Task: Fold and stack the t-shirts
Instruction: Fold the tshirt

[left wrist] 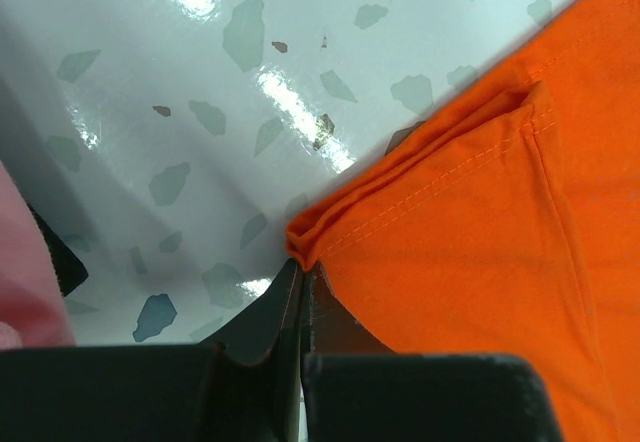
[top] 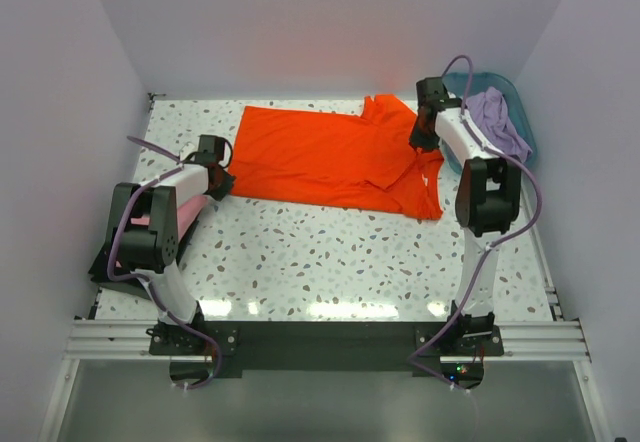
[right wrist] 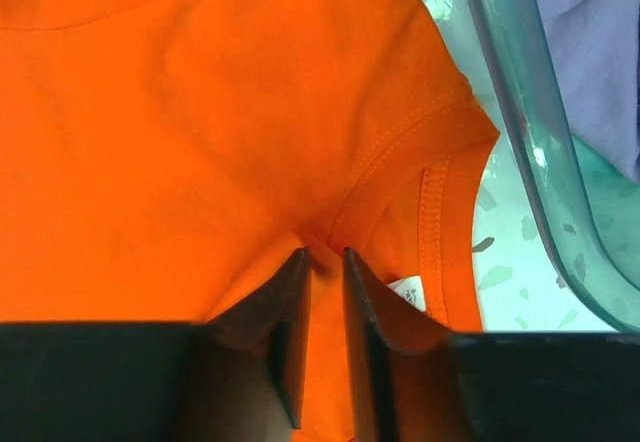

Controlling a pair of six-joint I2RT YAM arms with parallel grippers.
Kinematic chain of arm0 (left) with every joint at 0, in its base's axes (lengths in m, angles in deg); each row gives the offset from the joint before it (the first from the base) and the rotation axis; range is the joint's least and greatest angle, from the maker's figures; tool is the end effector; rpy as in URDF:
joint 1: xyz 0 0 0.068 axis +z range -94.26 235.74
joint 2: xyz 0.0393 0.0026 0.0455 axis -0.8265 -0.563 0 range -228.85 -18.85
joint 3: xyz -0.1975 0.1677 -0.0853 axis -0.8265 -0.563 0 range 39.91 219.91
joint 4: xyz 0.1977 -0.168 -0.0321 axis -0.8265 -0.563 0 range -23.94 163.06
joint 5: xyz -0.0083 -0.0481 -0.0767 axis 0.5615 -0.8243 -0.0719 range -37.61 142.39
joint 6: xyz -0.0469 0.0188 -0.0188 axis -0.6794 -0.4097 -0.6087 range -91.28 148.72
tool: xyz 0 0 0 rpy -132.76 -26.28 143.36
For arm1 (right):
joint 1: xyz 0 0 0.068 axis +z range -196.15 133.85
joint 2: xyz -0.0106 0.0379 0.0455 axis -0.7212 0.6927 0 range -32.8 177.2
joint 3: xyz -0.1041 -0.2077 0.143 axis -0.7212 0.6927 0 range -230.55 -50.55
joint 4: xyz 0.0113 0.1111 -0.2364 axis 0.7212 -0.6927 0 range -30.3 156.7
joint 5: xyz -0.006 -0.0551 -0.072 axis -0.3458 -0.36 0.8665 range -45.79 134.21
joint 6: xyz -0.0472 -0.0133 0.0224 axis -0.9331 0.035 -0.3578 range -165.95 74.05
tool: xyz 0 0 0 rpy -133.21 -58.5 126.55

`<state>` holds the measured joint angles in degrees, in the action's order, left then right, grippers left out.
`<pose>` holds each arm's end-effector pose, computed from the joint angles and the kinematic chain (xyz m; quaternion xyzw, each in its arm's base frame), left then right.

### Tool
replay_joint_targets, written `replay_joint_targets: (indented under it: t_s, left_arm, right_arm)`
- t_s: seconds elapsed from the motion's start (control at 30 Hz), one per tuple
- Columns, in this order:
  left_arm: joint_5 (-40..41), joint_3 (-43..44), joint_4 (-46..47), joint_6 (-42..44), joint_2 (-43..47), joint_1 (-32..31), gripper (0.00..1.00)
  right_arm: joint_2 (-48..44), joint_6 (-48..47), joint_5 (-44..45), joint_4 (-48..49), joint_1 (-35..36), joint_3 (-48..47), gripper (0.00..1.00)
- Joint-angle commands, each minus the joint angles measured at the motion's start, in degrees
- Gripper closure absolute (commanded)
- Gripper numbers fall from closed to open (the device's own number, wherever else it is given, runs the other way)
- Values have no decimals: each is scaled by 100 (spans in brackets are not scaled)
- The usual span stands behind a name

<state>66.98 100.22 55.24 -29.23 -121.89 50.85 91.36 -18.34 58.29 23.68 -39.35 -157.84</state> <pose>0.3529 -0.0211 0.1540 -0.4574 0.8439 -0.0266 0.2792 0.4721 0.0477 0.2244 0.2044 0.9369 -0.0369 0.2812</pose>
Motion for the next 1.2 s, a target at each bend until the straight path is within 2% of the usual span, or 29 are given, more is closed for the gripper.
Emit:
replay_joint_targets:
  t_s: [0.0, 0.03, 0.1, 0.13, 0.2, 0.33, 0.47, 0.87, 1.17]
  left_arm:
    - [141, 24, 33, 73, 250, 58, 100]
    - [123, 16, 33, 82, 267, 58, 100]
    - [97, 7, 51, 91, 311, 58, 100]
    - [71, -19, 68, 91, 320, 58, 100]
    - [53, -28, 77, 109, 338, 58, 100]
    - [44, -28, 69, 135, 382, 58, 100]
    - [35, -55, 77, 153, 425, 58, 100]
    - [0, -64, 86, 188, 469, 58, 100]
    - [-26, -28, 86, 214, 426, 67, 100]
  right_arm:
    - [30, -195, 15, -13, -39, -117, 67]
    - [-23, -221, -20, -4, -31, -56, 55]
    - [-242, -265, -90, 75, 39, 119, 46]
    - [-321, -283, -47, 75, 83, 320, 37]
    - [-664, -248, -38, 206, 223, 698, 36]
    - [-1270, -29, -160, 969, 479, 2138, 41]
    - [-1464, 235, -248, 1375, 743, 2738, 42]
    - [-1254, 692, -398, 1789, 1024, 2748, 43]
    - [-1122, 570, -363, 1675, 1024, 2397, 41]
